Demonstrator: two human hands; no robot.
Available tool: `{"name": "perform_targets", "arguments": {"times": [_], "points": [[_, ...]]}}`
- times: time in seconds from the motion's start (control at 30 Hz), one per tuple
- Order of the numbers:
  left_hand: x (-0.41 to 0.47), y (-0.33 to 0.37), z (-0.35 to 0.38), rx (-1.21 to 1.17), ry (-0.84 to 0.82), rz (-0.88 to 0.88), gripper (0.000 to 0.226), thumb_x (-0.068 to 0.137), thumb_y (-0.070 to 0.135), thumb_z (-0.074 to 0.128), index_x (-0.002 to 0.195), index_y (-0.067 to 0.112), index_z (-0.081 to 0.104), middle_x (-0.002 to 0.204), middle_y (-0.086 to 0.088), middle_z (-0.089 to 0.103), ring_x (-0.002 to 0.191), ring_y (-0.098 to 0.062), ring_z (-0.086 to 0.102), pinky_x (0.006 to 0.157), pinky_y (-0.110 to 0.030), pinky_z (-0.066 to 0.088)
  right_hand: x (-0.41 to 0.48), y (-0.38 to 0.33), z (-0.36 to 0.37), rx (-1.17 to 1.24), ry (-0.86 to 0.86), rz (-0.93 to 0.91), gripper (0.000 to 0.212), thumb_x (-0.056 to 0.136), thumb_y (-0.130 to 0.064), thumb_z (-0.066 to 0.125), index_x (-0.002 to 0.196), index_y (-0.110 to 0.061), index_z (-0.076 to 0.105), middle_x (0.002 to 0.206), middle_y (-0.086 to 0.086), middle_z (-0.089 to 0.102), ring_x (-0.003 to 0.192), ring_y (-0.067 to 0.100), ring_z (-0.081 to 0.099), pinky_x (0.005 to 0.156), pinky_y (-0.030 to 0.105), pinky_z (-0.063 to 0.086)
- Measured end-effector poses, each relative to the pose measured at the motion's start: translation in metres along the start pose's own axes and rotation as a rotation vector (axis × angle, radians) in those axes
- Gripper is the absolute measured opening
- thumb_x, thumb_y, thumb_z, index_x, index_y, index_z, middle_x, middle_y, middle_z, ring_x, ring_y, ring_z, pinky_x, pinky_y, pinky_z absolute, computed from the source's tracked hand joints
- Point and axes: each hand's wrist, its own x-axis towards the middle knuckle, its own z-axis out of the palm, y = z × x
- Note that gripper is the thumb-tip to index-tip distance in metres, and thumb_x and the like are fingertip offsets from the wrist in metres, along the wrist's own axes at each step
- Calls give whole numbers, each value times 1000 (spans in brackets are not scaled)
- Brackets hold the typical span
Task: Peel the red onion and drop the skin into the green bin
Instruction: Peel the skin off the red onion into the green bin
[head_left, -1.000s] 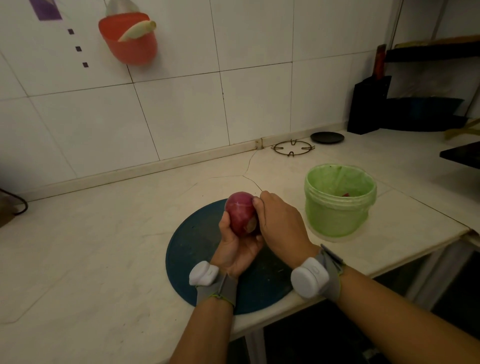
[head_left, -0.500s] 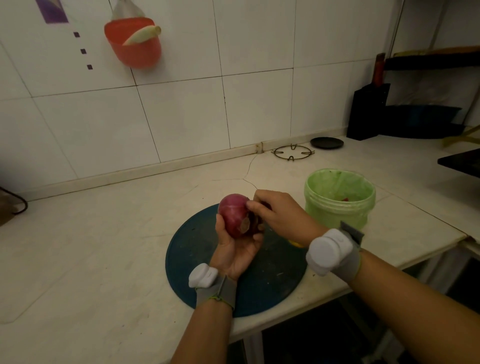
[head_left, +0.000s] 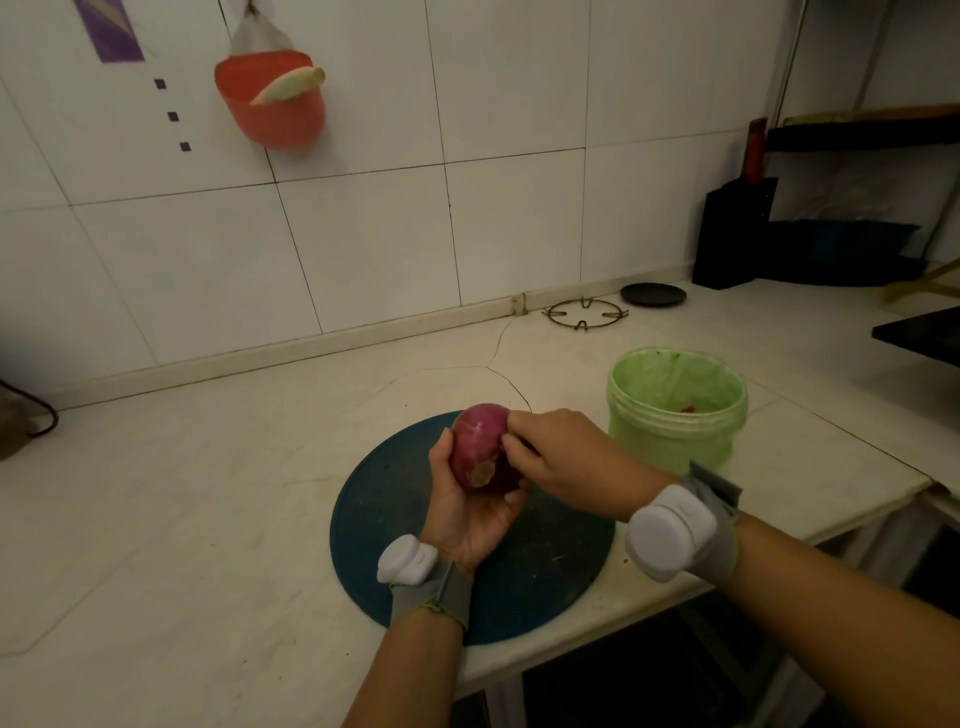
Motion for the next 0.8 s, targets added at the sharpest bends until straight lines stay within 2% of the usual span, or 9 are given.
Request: {"name": "perform_targets", "arguments": {"times": [0.1, 0.23, 0.33, 0.43, 0.5, 0.53, 0.6, 0.7, 0.8], "points": [[0, 0, 1, 53, 31, 17, 71, 61, 53, 76, 114, 9, 61, 104, -16, 63, 86, -23, 60, 57, -25, 52, -1, -3, 6, -38, 54, 81, 19, 98, -25, 37, 82, -15, 40, 73, 0, 48, 64, 19, 44, 61, 28, 26], [3, 0, 2, 117, 40, 70, 91, 42, 49, 90, 117, 8, 59, 106, -16, 67, 94, -24, 64, 66, -29, 55, 2, -2, 13, -88, 35, 147, 16, 96, -23, 43, 83, -13, 47, 77, 2, 52, 68, 19, 48, 62, 26, 28], [6, 0, 0, 181, 32, 134, 96, 43, 46, 91, 123, 9, 53, 111, -16, 62, 100, -24, 60, 76, -30, 54, 4, 13, 15, 305, 81, 312, 28, 93, -17, 43, 66, -12, 46, 64, 1, 49, 56, 12, 43, 53, 23, 31], [6, -1, 1, 272, 85, 171, 99, 46, 47, 90, 127, 8, 50, 115, -17, 60, 103, -26, 57, 79, -32, 53, 3, 19, 16, 774, 76, 427, 34, 93, -8, 43, 58, -12, 43, 50, -3, 42, 46, 11, 36, 47, 22, 31], [8, 1, 3, 265, 159, 184, 108, 38, 47, 92, 130, 10, 47, 117, -16, 56, 101, -24, 55, 75, -31, 53, -1, 16, 5, 1073, 100, 441, 36, 94, -4, 42, 58, -10, 42, 46, -6, 38, 44, 9, 29, 42, 17, 28], [9, 2, 2, 208, 182, 181, 108, 34, 46, 93, 126, 11, 49, 114, -14, 56, 97, -23, 54, 70, -29, 53, -2, 16, -6, 1068, 137, 417, 36, 95, -7, 42, 60, -9, 44, 48, -5, 40, 45, 9, 31, 43, 17, 29], [9, 3, 0, 83, 152, 131, 109, 30, 45, 94, 125, 12, 50, 113, -14, 54, 90, -23, 55, 63, -26, 54, -4, 25, -31, 704, 264, 362, 33, 97, -19, 44, 66, -10, 52, 58, -1, 49, 52, 11, 42, 52, 22, 37], [6, 1, 2, 40, 80, 22, 107, 34, 47, 93, 124, 8, 51, 108, -16, 62, 84, -24, 59, 59, -26, 55, -7, 53, -63, 127, 439, 372, 33, 96, -28, 46, 71, -12, 59, 67, 2, 59, 59, 13, 51, 55, 23, 36], [5, 0, 2, -20, 59, -31, 101, 37, 45, 92, 123, 8, 52, 104, -18, 65, 82, -24, 64, 58, -28, 55, -13, 83, -75, -181, 297, 547, 36, 93, -36, 50, 73, -10, 66, 67, 5, 63, 61, 19, 57, 59, 27, 41]]}}
